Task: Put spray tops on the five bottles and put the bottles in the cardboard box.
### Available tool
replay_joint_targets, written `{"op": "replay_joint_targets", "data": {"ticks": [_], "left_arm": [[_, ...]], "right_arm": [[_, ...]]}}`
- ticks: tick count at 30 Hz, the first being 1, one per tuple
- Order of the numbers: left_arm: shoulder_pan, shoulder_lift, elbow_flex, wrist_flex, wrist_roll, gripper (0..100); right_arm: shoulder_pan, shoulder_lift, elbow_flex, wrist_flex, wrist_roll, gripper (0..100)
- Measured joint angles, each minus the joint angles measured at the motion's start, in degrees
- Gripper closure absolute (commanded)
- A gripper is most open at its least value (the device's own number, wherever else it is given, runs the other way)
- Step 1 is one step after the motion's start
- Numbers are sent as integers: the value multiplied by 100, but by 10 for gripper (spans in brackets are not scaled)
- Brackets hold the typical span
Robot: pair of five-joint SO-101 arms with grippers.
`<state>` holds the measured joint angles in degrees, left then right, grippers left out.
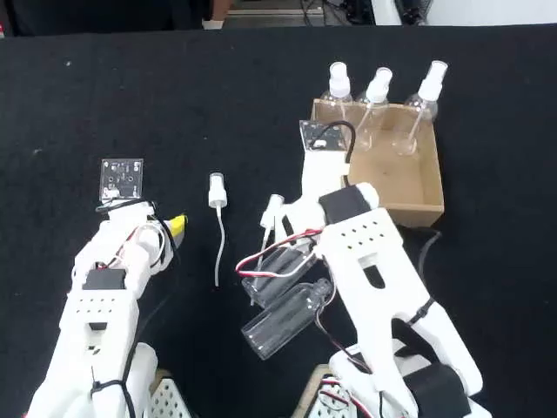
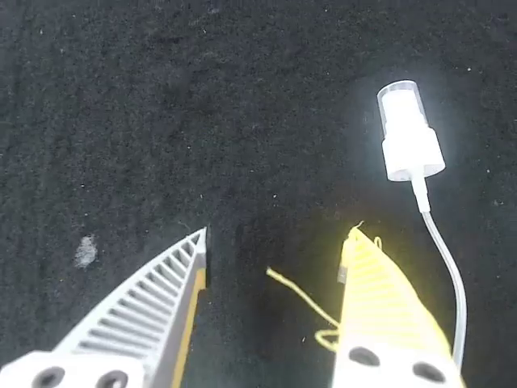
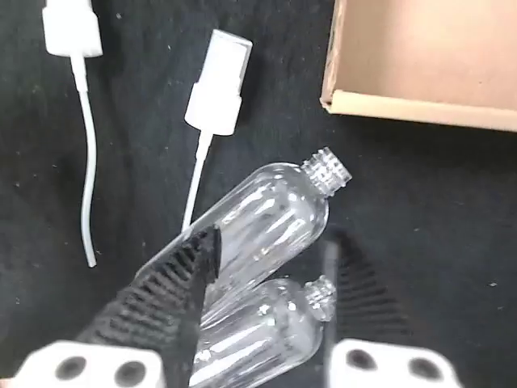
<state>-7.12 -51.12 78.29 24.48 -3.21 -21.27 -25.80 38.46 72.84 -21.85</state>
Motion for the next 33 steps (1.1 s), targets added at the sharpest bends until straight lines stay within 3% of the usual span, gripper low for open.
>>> {"op": "replay_joint_targets", "data": {"ticks": [12,25,33], "left_arm": [[18,0,0,-9,-9,740],[422,0,185,-9,-44,740],[422,0,185,-9,-44,740]], "right_arm": [[-360,0,756,-941,-897,719],[-88,0,1873,-1960,-932,723],[-554,0,1969,-2330,-932,723]]}}
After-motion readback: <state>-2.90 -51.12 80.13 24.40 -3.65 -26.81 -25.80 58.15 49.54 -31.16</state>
